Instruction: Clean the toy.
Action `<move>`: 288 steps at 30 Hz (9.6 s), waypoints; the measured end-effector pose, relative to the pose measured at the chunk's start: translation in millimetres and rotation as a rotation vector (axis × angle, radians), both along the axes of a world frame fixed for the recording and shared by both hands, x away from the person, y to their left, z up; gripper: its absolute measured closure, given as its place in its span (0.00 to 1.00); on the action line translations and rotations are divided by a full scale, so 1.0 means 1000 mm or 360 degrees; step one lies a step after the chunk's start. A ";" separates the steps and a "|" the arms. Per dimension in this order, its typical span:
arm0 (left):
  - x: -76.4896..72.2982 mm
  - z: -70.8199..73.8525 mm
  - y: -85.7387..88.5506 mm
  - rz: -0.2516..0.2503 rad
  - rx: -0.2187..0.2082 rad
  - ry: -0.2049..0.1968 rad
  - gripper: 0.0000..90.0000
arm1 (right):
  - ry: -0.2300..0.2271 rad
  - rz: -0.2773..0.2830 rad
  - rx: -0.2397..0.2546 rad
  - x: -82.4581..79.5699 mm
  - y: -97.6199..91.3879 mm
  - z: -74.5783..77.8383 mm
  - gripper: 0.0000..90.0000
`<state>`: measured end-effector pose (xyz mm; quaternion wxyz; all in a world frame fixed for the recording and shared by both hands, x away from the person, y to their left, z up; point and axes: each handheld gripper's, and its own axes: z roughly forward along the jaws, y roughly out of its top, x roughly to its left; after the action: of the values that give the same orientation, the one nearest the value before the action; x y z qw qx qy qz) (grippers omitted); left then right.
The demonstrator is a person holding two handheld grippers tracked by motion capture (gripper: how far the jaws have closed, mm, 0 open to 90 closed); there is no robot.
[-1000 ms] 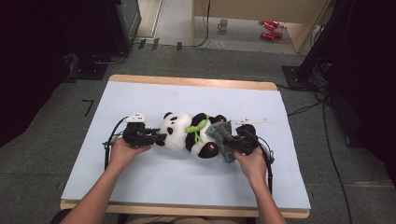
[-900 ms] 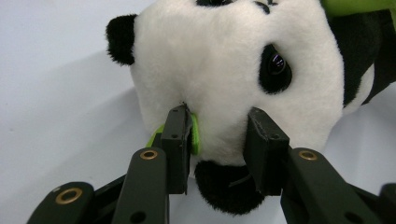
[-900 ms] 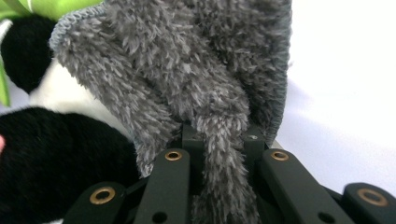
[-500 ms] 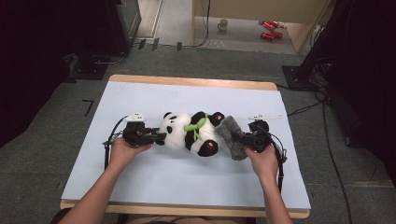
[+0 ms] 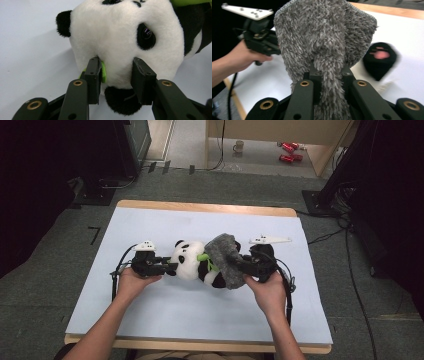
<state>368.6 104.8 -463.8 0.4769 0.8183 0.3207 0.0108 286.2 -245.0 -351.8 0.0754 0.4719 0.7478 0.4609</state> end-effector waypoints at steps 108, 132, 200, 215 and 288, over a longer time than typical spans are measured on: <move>-0.026 0.011 -0.046 0.0120 -0.0026 -0.0083 0.67 | -0.0122 -0.0188 -0.0219 0.044 0.006 -0.039 0.88; -0.031 0.011 -0.051 0.0156 -0.0021 -0.0131 0.67 | -0.0122 -0.0075 -0.0028 0.027 0.022 -0.008 0.89; -0.013 0.019 -0.042 0.0107 -0.0078 -0.0002 0.71 | -0.0282 -0.0336 -0.0184 0.015 -0.038 0.000 0.89; -0.025 0.030 -0.010 0.0002 -0.0043 0.0045 0.72 | -0.0128 -0.0045 -0.0147 -0.010 -0.003 -0.015 0.88; -0.033 0.028 -0.018 0.0064 -0.0248 0.0119 0.77 | -0.0154 0.0100 0.0158 0.023 0.050 0.006 0.88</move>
<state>335.8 86.8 -436.1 0.5267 0.7718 0.3545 -0.0352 308.8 -194.5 -345.5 0.0735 0.4285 0.7340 0.5218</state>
